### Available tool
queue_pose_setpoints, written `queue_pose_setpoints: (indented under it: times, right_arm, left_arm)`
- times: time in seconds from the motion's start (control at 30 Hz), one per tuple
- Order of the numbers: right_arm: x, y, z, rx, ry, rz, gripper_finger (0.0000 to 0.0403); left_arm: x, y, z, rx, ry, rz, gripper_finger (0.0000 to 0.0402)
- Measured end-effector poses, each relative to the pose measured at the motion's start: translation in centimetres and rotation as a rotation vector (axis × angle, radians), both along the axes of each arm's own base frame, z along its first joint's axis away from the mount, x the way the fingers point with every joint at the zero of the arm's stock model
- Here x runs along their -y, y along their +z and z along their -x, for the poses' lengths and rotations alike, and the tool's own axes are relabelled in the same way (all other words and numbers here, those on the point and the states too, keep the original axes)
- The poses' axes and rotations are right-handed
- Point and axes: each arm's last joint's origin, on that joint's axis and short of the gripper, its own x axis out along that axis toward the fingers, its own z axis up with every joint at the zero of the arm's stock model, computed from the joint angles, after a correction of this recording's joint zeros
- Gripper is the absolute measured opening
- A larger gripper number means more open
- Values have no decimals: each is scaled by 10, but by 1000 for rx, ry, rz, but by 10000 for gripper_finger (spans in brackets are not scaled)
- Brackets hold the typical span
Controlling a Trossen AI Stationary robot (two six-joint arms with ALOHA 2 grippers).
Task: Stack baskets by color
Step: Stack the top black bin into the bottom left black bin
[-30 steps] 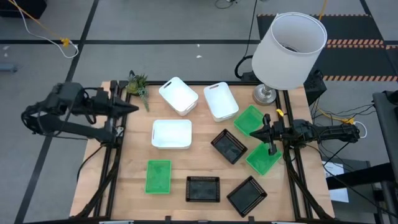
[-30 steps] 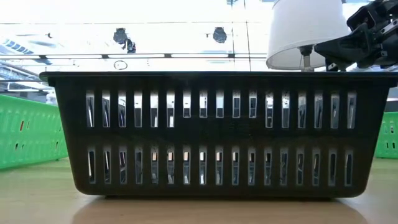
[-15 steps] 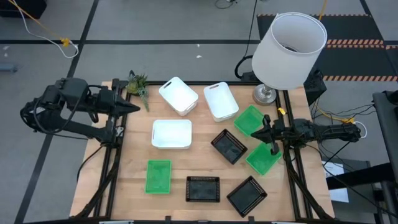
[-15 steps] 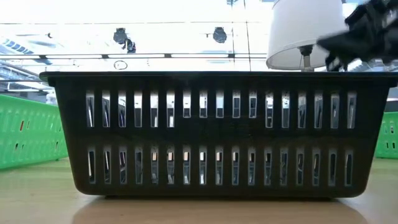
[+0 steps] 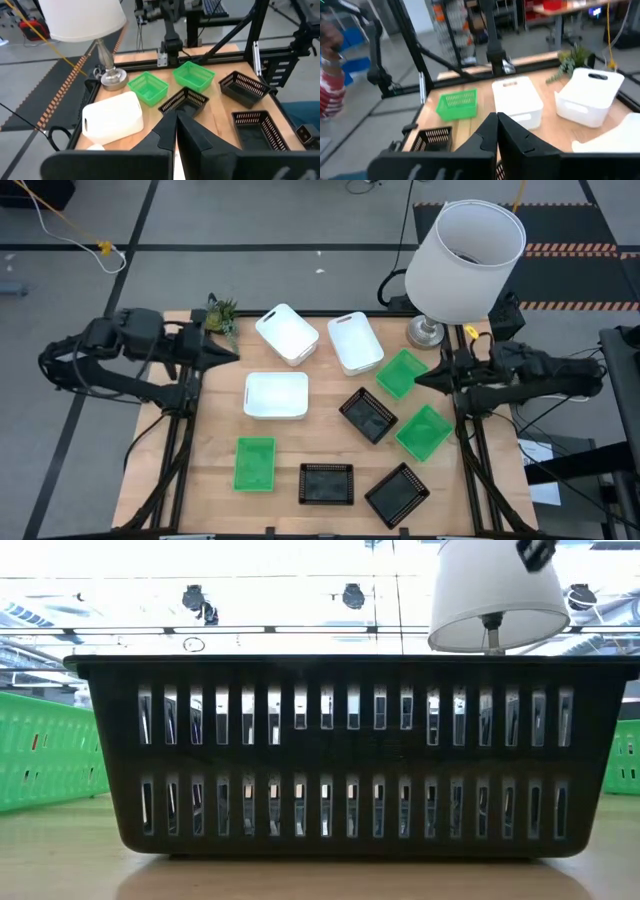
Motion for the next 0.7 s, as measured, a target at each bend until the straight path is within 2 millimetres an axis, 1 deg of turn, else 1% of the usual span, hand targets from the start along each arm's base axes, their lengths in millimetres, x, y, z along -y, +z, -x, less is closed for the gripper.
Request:
queue_pose_setpoints:
  times: [0.17,0.3,0.37,0.47,0.53,0.7]
  right_arm:
    - [-1,40,-15,-118,2,20,2]
    - [-2,66,-29,-213,3,28,2]
    - [-3,76,-35,-264,3,33,2]
    - [-4,85,-44,-325,7,48,2]
    - [-4,88,-49,-337,9,54,2]
    - [-5,82,-61,-382,10,60,2]
  left_arm:
    - [2,-5,-15,-43,-13,2,17]
    - [7,-10,-27,-79,-38,1,17]
    - [10,-13,-33,-98,-52,1,17]
    - [15,-17,-42,-126,-74,-4,17]
    - [19,-21,-50,-148,-68,-12,17]
    - [30,-30,-68,-193,-32,-25,17]
